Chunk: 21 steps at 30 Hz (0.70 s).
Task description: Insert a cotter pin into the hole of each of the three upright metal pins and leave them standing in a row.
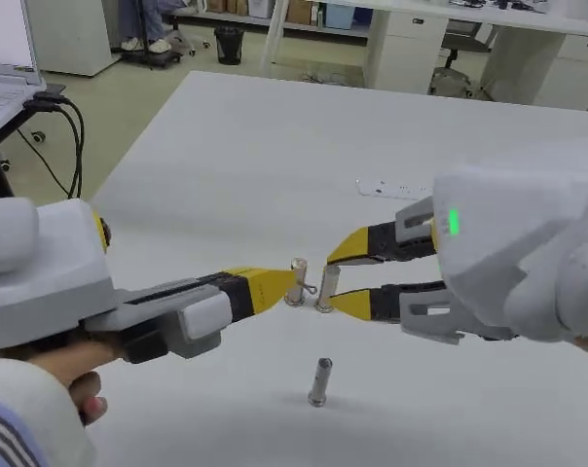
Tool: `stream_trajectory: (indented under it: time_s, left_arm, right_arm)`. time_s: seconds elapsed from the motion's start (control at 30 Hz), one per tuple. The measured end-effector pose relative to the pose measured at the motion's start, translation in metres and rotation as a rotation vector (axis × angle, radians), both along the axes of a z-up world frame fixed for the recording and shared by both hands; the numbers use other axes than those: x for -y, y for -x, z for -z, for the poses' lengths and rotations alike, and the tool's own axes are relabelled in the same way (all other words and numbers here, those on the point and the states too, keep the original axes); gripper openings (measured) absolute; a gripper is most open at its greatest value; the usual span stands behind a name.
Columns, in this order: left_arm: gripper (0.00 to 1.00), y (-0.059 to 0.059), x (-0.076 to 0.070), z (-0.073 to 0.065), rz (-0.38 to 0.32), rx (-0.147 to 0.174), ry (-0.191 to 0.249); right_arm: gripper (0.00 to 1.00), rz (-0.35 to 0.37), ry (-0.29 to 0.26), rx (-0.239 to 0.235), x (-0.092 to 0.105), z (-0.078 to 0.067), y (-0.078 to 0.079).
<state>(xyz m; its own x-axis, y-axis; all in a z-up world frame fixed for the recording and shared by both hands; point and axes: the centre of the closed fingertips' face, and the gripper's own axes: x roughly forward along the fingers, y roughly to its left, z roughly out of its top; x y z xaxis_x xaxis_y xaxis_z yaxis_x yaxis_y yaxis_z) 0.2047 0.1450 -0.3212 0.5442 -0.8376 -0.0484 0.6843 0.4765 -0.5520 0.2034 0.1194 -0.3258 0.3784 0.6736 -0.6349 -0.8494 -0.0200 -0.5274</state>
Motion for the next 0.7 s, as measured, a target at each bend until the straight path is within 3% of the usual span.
stream_trajectory:
  time_s: [0.07,0.17,0.3,0.37,0.47,0.7]
  left_arm:
    - [0.00,0.003,0.001,0.002,0.021,0.040,-0.052]
    - [0.00,0.008,0.003,0.003,0.052,0.111,-0.130]
    - [0.00,0.013,0.008,0.002,0.083,0.153,-0.171]
    - [0.00,0.016,0.011,0.001,0.101,0.184,-0.194]
    - [0.00,0.019,0.013,-0.002,0.124,0.243,-0.237]
    - [0.00,0.028,0.020,-0.007,0.184,0.304,-0.277]
  right_arm:
    - [0.12,0.017,-0.027,-0.037,0.001,0.000,0.000]
    - [0.12,0.052,-0.107,-0.165,-0.003,0.001,0.005]
    - [0.13,0.081,-0.166,-0.299,-0.006,0.007,0.011]
    - [0.13,0.094,-0.186,-0.339,-0.005,0.013,0.010]
    - [0.12,0.119,-0.248,-0.461,-0.007,0.020,0.017]
    - [0.09,0.138,-0.357,-0.606,-0.005,0.023,0.023]
